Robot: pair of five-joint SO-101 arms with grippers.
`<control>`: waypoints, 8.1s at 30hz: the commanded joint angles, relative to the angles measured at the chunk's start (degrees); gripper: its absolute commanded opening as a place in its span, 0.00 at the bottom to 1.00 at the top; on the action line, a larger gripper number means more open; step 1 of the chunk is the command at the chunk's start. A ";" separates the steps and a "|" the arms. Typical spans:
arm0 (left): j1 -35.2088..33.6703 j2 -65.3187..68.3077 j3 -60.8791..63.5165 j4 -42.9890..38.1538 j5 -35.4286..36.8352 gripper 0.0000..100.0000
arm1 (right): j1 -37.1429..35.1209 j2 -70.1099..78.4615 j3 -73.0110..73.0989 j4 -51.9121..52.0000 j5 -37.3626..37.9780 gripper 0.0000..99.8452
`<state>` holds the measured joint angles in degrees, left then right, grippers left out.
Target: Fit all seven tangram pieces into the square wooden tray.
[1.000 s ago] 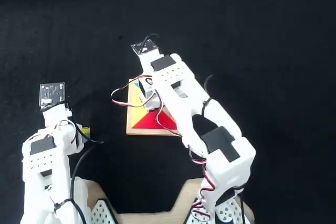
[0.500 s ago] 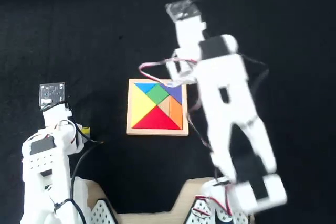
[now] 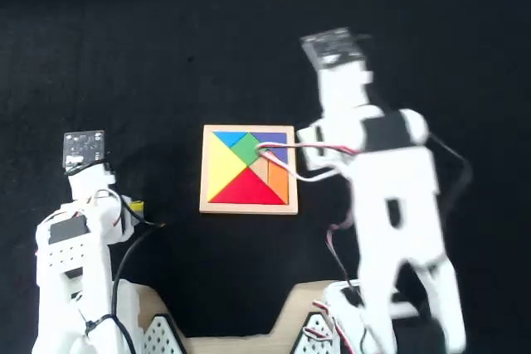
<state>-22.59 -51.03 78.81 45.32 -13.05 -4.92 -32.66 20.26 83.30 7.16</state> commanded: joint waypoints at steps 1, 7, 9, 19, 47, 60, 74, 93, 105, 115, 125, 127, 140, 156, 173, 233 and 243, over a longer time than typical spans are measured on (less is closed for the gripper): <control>5.93 -1.32 -10.77 5.27 0.62 0.28 | 7.65 -11.21 -0.75 -4.40 0.44 0.01; 6.99 -6.07 -36.44 16.79 10.73 0.28 | 7.56 -17.98 6.90 -14.24 6.68 0.01; 7.08 -7.65 -40.40 16.09 9.93 0.28 | 8.09 -18.33 9.27 -16.44 7.65 0.02; 7.87 -31.82 -38.73 23.65 7.65 0.28 | 8.44 -35.91 10.68 -11.60 3.60 0.02; 18.77 -52.57 18.51 0.97 15.03 0.28 | -9.93 -52.88 70.81 -48.26 2.37 0.01; 15.69 -53.01 18.24 17.05 9.23 0.27 | 7.82 -52.97 73.89 -35.87 2.29 0.01; 12.44 -52.92 18.42 23.65 9.05 0.27 | 4.40 -73.80 77.32 -14.42 -18.99 0.01; 13.05 -53.01 18.51 27.43 8.97 0.27 | 7.47 -74.95 76.26 -8.97 -1.32 0.01; 12.79 -52.92 18.51 27.43 8.88 0.28 | 7.91 -74.95 76.26 -8.97 -1.14 0.01; 12.62 -52.92 18.51 27.43 8.88 0.28 | 7.91 -74.95 76.26 -8.97 -1.05 0.01; 12.62 -52.92 18.51 27.43 8.88 0.28 | 7.91 -74.95 76.26 -8.97 -1.05 0.01; 12.62 -52.92 18.51 27.43 8.88 0.28 | 7.91 -74.95 76.26 -8.97 -1.05 0.01; 12.62 -52.92 18.51 27.43 8.88 0.28 | 7.91 -74.95 76.26 -8.97 -1.05 0.01; 12.62 -52.92 18.51 27.43 8.88 0.28 | 7.91 -74.95 76.26 -8.97 -1.05 0.01; 12.62 -52.92 18.51 27.43 8.88 0.28 | 7.91 -74.95 76.26 -8.97 -1.05 0.01; 12.62 -52.92 18.51 27.43 8.88 0.28 | 7.91 -74.95 76.26 -8.97 -1.05 0.01; 12.62 -52.92 18.51 27.43 8.88 0.28 | 7.91 -74.95 76.26 -8.97 -1.05 0.01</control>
<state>-9.41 -103.52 96.22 72.66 -3.74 2.02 -103.43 96.48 73.98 5.58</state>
